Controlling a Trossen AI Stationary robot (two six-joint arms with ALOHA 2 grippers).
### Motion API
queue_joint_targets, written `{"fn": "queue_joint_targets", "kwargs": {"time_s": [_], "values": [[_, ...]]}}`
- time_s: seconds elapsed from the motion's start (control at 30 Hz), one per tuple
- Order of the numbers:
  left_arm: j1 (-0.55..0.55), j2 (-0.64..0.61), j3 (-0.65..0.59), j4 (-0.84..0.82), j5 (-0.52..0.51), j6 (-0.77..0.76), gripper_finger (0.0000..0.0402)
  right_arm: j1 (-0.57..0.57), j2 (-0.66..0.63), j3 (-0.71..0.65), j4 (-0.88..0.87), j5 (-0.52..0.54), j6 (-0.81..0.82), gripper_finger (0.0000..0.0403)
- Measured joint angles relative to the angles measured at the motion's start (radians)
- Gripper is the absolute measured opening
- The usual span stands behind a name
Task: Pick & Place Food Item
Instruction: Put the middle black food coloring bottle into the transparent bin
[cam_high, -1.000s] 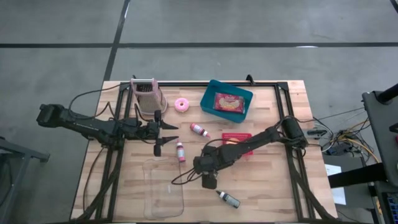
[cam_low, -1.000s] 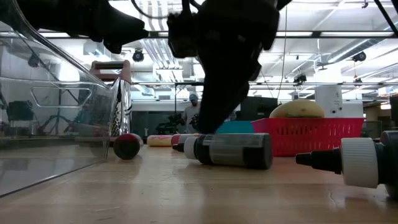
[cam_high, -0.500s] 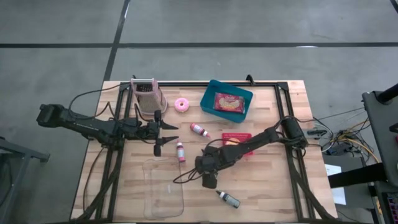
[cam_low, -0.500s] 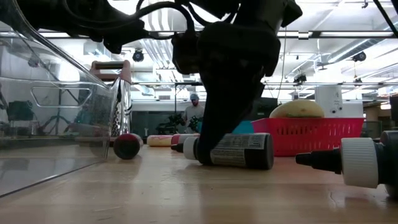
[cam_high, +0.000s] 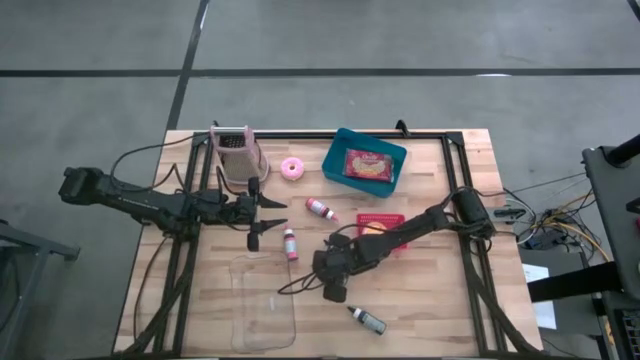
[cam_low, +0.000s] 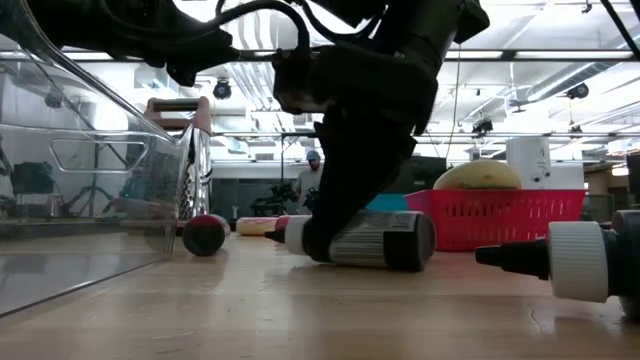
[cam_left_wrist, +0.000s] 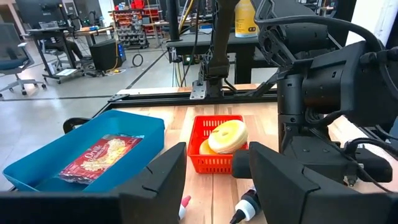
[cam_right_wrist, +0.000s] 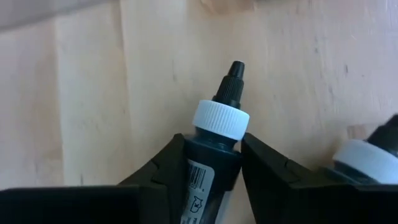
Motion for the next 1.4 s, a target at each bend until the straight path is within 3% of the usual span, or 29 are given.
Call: {"fn": "queue_joint_targets", "kwargs": {"time_s": [0.4,0.6,0.77,0.87,1.0,1.23,1.33,1.4], "values": [[0.0,0.0,0.0,0.0,0.0,0.025,0.0179,0.012,-0.011,0.033,0.083,0.032,-0.051,0.0115],[0.0,0.0,0.0,0.0,0.0,0.026,0.0179,0.032,-0.095,0.037,0.088,0.137,-0.109,0.0115],[0.0,0.0,0.0,0.004,0.001,0.037,0.0179,0.074,-0.212,0.01,0.156,0.308,-0.236,0.0115],[0.0,-0.001,-0.001,0.025,0.016,0.048,0.0179,0.102,-0.27,-0.031,0.306,0.386,-0.354,0.0115],[0.0,-0.001,-0.001,0.092,0.09,0.052,0.0179,0.107,-0.316,-0.154,0.625,0.396,-0.517,0.0115],[0.0,0.004,-0.007,0.25,0.248,0.059,0.0179,0.07,-0.308,-0.429,1.391,0.337,-0.789,0.0115],[0.0,0.005,-0.024,0.323,0.284,0.058,0.0179,0.036,-0.308,-0.501,1.551,0.28,-0.8,0.0115],[0.0,0.005,-0.03,0.342,0.287,0.054,0.0179,0.014,-0.308,-0.518,1.567,0.279,-0.799,0.0115]]}}
